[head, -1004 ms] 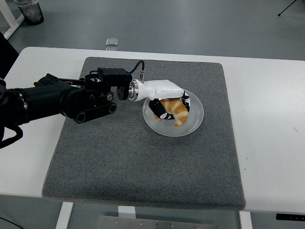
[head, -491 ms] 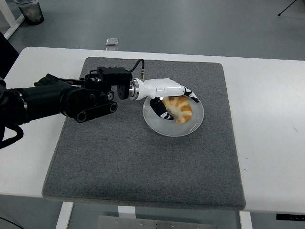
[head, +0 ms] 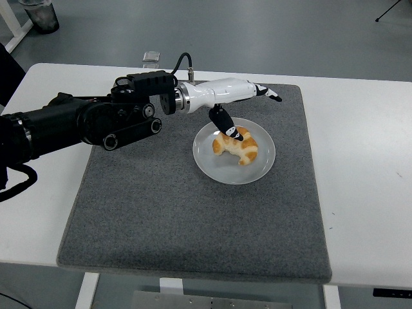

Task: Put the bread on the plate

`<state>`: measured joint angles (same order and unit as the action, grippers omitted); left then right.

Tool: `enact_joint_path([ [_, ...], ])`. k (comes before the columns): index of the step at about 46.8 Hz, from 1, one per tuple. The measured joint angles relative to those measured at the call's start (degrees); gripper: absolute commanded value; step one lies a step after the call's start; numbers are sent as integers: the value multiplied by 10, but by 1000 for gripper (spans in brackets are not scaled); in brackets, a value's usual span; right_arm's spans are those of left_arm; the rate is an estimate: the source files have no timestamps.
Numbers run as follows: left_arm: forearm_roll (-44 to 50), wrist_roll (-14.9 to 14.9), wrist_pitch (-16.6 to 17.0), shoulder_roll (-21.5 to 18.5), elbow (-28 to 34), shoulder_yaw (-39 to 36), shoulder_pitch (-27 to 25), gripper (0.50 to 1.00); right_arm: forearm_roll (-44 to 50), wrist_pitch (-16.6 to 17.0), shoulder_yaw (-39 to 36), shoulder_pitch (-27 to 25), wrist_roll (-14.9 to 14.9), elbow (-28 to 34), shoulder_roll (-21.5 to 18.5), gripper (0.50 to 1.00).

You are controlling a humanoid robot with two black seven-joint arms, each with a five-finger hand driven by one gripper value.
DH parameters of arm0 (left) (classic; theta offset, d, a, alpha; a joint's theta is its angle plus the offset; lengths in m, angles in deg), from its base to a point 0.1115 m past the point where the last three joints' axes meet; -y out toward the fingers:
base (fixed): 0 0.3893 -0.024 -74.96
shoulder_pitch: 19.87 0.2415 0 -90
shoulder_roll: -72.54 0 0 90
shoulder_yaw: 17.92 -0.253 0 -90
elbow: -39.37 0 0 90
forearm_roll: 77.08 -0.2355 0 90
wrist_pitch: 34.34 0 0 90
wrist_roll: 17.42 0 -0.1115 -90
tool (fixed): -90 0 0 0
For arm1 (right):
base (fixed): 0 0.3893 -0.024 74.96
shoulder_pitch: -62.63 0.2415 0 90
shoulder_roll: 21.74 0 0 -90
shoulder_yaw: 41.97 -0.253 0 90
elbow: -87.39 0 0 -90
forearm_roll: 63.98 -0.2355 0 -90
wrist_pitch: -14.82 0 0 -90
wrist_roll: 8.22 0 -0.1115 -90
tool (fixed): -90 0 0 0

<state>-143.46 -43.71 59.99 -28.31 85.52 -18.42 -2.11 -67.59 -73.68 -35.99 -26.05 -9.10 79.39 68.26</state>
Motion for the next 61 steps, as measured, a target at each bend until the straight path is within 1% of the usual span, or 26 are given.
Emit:
enact_joint_path([
  [5, 30, 0, 1, -11, -3, 49, 0, 992, 0, 0, 0, 0, 0, 0, 0, 952],
  [10, 122, 0, 1, -14, -9, 95, 12, 992, 0, 0, 0, 0, 0, 0, 0, 952],
  [17, 278, 1, 8, -13, -44, 110, 10, 994, 0, 0, 0, 0, 0, 0, 0, 952],
  [23, 429, 2, 4, -13, -90, 116, 8, 996, 0, 0, 0, 0, 0, 0, 0, 952],
  [26, 487, 2, 0, -15, -107, 117, 9, 996, 0, 0, 0, 0, 0, 0, 0, 952],
  [29, 523, 2, -2, -16, -117, 118, 15, 996, 0, 0, 0, 0, 0, 0, 0, 952],
  [31, 539, 2, -3, -19, -121, 120, 16, 996, 0, 0, 0, 0, 0, 0, 0, 952],
  [35, 579, 2, -5, -38, -125, 134, 21, 1000, 0, 0, 0, 0, 0, 0, 0, 954],
  [37, 605, 2, -12, -48, -125, 147, 33, 1000, 0, 0, 0, 0, 0, 0, 0, 952],
  [39, 626, 2, -28, -55, -125, 159, 45, 1000, 0, 0, 0, 0, 0, 0, 0, 952],
  [44, 655, 2, -103, -78, -125, 186, 66, 1000, 0, 0, 0, 0, 0, 0, 0, 952],
  [47, 664, 2, -124, -86, -131, 209, 83, 1000, 0, 0, 0, 0, 0, 0, 0, 954],
  [57, 672, 2, -128, -88, -151, 314, 138, 1000, 0, 0, 0, 0, 0, 0, 0, 952],
  [61, 671, 2, -128, -87, -151, 334, 156, 1000, 0, 0, 0, 0, 0, 0, 0, 954],
])
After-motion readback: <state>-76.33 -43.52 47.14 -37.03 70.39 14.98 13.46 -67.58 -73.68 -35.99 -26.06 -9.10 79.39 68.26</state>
